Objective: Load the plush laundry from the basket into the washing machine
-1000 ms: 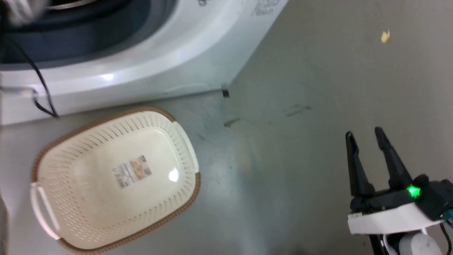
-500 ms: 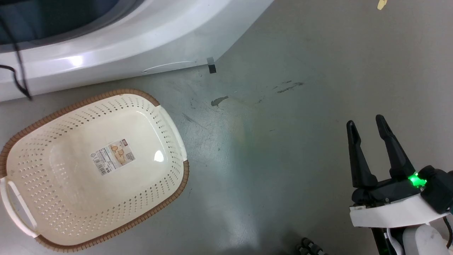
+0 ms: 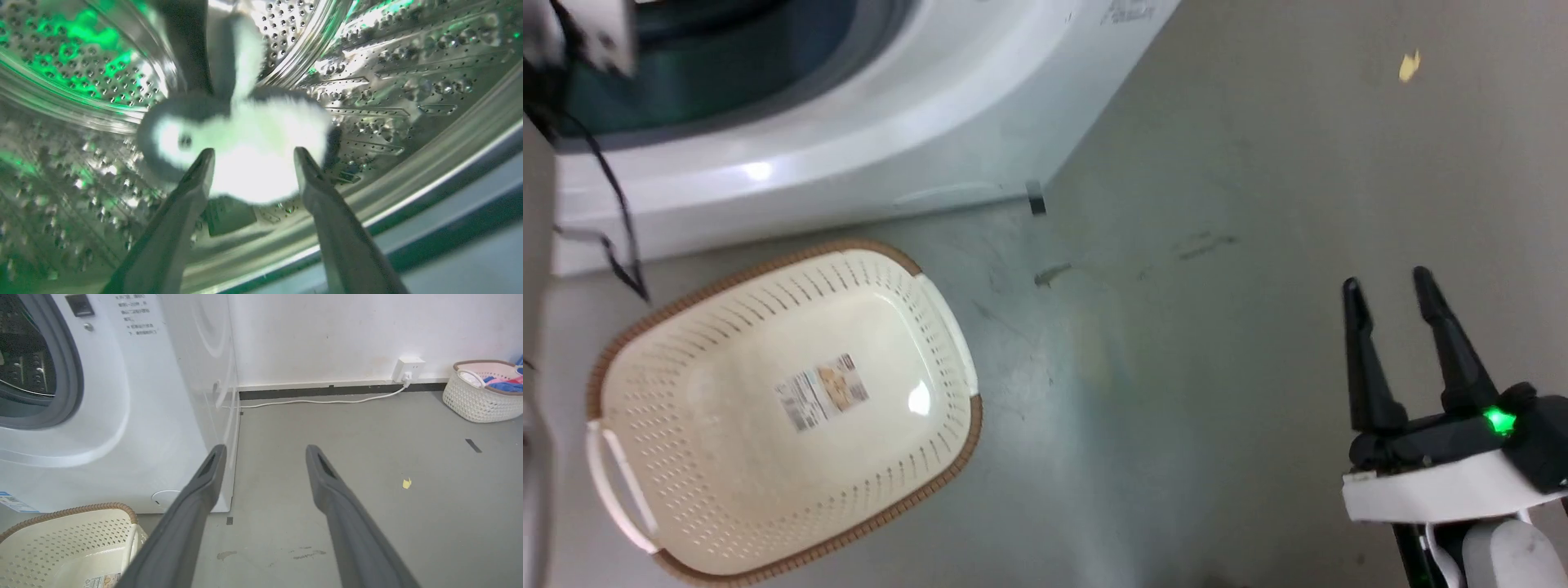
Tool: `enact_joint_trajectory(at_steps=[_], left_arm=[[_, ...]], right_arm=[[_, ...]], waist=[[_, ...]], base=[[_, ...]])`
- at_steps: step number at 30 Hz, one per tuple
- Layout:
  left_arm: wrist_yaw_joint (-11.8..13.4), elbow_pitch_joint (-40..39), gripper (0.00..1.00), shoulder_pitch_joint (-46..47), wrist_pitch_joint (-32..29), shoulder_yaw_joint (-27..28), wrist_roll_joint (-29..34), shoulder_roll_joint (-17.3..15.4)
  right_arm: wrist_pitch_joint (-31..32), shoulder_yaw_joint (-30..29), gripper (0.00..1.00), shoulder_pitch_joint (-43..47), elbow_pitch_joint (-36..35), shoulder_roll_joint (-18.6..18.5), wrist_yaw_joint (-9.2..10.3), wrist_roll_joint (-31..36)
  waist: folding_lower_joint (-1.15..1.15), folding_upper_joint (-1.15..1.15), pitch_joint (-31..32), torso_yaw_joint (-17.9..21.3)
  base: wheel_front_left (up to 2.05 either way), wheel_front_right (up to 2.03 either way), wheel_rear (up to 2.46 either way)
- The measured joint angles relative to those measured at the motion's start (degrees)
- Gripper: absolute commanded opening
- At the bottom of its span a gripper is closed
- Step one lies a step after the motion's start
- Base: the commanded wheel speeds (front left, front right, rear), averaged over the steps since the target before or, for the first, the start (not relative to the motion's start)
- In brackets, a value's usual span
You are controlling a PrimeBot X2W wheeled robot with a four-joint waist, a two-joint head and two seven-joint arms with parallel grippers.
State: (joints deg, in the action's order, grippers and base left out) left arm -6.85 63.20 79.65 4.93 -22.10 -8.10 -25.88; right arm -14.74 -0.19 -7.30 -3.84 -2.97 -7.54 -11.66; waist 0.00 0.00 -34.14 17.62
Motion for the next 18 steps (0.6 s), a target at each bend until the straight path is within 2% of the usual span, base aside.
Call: enact_joint_trajectory(at_steps=[3, 10, 14, 18], left_arm=[[0.92, 2.02, 1.00, -4.06, 2.97, 1.92, -2.86, 1.76], [0.55, 0.11, 1.00, -16.68, 9.34, 3.21, -6.87, 6.13], [0.63, -8.48, 1.00, -28.28, 9.76, 5.72, -9.40, 7.34], [2.50, -21.70, 1.00, -41.57, 9.77, 9.90, -11.58, 7.53]], right_arm=[[0.00, -0.58, 1.00, 0.71, 0.05, 0.02, 0.00, 1.70], [0.00, -0.42, 1.00, 3.70, 0.23, 0.01, 0.00, 5.97], [0.00, 0.02, 1.00, 6.33, 0.63, 0.02, 0.00, 7.89], [-0.01, 0.36, 1.00, 8.39, 0.82, 0.00, 0.00, 8.66]], waist=[[0.00, 0.00, 3.10, -0.68], [-0.01, 0.00, 12.20, -2.64], [-0.02, 0.00, 18.11, -4.00], [-0.02, 0.00, 23.63, -5.63]], base=[[0.00, 0.00, 0.00], [0.00, 0.00, 0.00], [0.00, 0.00, 0.00], [0.00, 0.00, 0.00]])
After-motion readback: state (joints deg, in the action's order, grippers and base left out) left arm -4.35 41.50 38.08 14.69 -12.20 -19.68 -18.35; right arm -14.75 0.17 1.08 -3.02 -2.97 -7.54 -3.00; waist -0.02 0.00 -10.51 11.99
